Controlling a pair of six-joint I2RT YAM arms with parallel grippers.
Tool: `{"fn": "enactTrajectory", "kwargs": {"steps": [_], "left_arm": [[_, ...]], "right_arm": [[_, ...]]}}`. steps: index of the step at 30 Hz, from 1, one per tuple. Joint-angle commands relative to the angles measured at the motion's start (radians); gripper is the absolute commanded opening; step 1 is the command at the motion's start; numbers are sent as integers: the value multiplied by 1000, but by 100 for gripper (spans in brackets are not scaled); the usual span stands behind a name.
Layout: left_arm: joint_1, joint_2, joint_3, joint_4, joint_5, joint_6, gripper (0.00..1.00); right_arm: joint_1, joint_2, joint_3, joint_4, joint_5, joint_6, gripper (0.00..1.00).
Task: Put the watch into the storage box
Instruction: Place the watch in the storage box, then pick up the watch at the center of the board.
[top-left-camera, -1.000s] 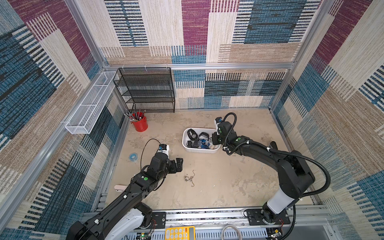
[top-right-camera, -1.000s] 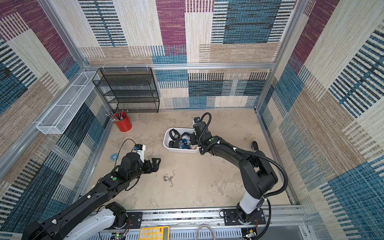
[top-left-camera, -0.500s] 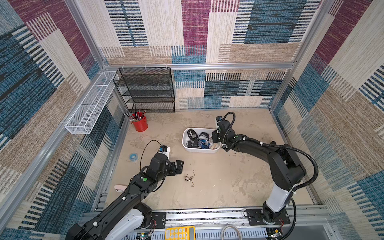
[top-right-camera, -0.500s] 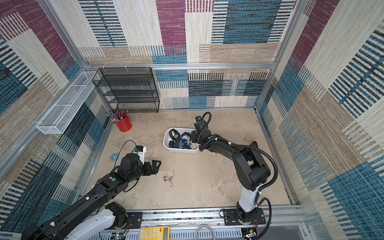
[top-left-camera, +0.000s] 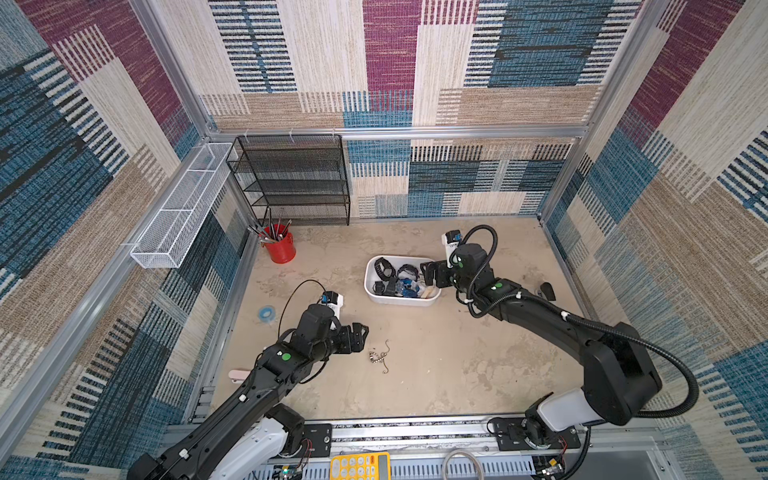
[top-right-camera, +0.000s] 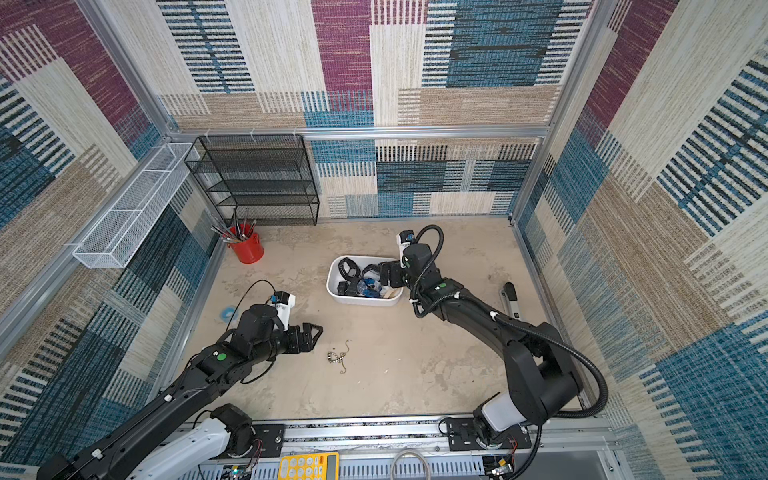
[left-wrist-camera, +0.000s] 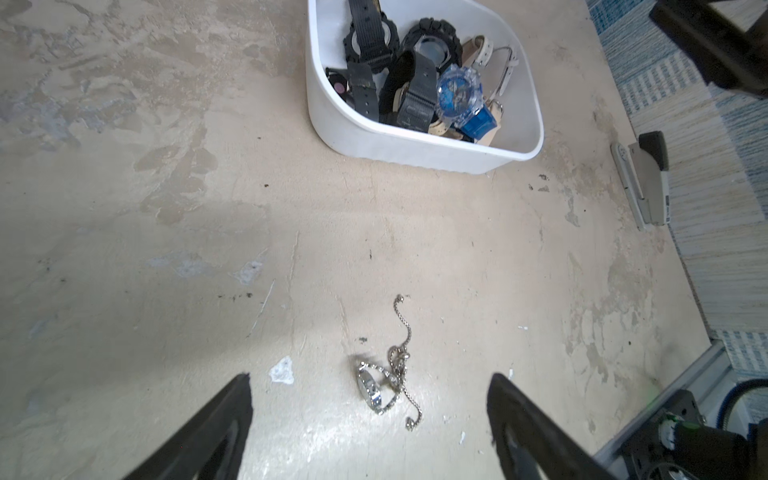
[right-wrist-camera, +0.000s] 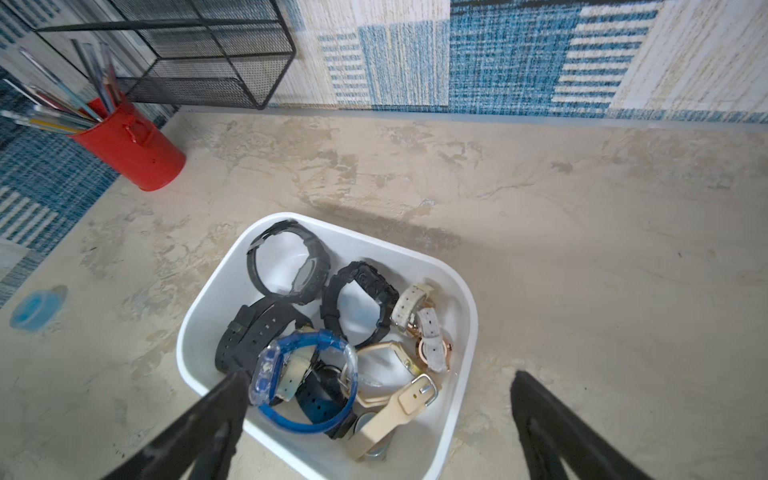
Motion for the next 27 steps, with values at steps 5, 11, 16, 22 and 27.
{"fn": "enactTrajectory", "kwargs": {"steps": [5,11,16,22,27], "left_arm": [[-77,54,65,-104,-13,40,81],[-226,123,158,-213,-148,53,74],[-317,194,188,-225,-196,48,70],[-403,291,222,-227,-221,33,69],[-450,386,261,-228,-243,49,66]], "right_arm": [[2,-132,-108,34,-28,35,100],[0,-165,-139,20,-11,45,100],[0,-186,-175,47,-55,60,100],[1,-234,-214,42,-107,58,100],[1,-272,-243,21,-126,61,100]]}}
